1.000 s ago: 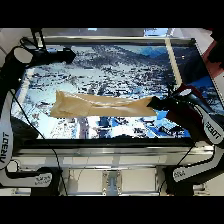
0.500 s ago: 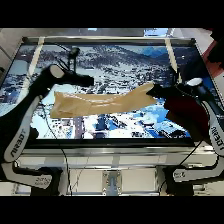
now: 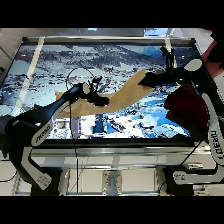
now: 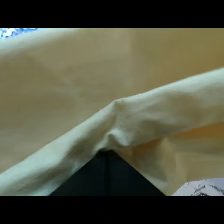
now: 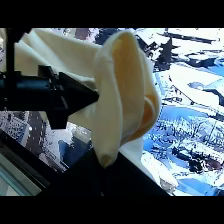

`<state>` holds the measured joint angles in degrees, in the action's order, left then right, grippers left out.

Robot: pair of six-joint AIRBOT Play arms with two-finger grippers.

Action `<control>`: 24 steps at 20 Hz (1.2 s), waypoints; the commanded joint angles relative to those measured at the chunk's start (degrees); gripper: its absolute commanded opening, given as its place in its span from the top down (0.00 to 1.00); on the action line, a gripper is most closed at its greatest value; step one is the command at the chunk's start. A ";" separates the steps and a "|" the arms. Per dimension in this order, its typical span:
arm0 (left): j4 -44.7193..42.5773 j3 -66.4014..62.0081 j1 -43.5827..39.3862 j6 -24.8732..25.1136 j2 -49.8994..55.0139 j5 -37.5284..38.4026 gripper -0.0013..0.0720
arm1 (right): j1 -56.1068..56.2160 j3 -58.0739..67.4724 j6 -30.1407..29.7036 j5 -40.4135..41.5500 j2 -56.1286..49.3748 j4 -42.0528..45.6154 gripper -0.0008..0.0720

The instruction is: Fold the shirts.

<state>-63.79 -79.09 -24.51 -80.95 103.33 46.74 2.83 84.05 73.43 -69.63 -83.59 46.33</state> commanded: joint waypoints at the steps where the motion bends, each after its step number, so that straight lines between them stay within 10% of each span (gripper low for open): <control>1: -2.91 -1.09 -0.22 -1.64 1.46 0.04 0.97 | 4.37 4.55 3.61 0.07 0.11 1.38 0.95; 9: -22.16 -19.85 13.75 -1.64 -15.32 14.45 0.96 | 20.90 8.57 11.28 18.32 -5.18 2.58 0.96; 18: -22.14 -19.41 25.97 -1.62 -26.40 20.65 0.96 | 45.00 22.10 1.68 49.88 -30.73 -24.33 0.95; 21: -21.53 -19.37 25.92 -1.57 -26.40 21.22 0.96 | 45.79 23.85 5.07 55.43 -33.62 -27.26 0.28; 24: -21.73 -19.34 25.92 -1.51 -26.40 21.27 0.96 | 40.70 23.87 4.92 48.61 -32.72 -20.59 0.29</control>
<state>-85.49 -98.45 1.02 -82.52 77.19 67.46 45.71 106.74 78.19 -19.73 -115.28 23.11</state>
